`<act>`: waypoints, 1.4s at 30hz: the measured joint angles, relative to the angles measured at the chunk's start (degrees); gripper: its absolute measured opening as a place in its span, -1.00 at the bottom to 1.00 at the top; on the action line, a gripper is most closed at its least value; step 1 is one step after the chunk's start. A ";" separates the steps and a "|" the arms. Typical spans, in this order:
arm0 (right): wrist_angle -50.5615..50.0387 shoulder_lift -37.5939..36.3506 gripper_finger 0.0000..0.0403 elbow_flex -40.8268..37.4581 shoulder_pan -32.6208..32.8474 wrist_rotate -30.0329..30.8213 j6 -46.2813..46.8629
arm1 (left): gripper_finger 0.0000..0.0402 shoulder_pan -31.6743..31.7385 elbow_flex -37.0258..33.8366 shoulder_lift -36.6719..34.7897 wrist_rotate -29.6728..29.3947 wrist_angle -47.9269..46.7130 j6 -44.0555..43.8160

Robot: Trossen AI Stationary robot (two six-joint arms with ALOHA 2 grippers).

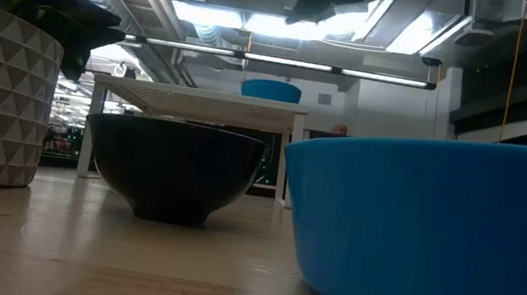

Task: Pick & Place Mini bowls
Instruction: Stack the blue bowl on the blue bowl on the shelf

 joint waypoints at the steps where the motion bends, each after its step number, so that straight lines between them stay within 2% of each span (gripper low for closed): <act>1: -1.10 0.00 -0.41 0.94 0.02 -0.04 0.76 | -0.50 0.01 0.00 0.00 0.00 -0.01 -0.02; 5: -4.28 -0.06 -0.41 3.34 0.29 -2.43 4.07 | -0.50 0.01 0.00 0.00 0.00 -0.01 -0.02; 12: -8.25 -0.57 -0.41 3.10 0.37 -13.01 9.84 | -0.50 0.00 0.00 0.00 0.00 -0.01 0.00; 15: -9.95 -0.57 -0.41 3.08 0.63 -15.55 11.83 | -0.50 0.01 0.00 0.00 0.00 -0.01 0.00; 22: -11.22 -0.61 -0.41 3.08 2.65 -16.30 14.82 | -0.50 0.01 0.00 0.00 0.00 -0.01 -0.01; 31: -13.21 -0.63 -0.41 3.05 6.28 -16.30 14.07 | -0.50 -0.01 0.00 0.00 0.00 -0.01 0.00; 36: -15.47 -0.64 -0.41 3.05 7.89 -16.30 12.72 | -0.50 0.00 0.00 0.00 0.00 -0.01 -0.02; 42: -19.94 -0.66 -0.41 3.03 9.57 -16.28 15.23 | -0.50 -0.01 0.00 0.00 -0.01 -0.01 0.00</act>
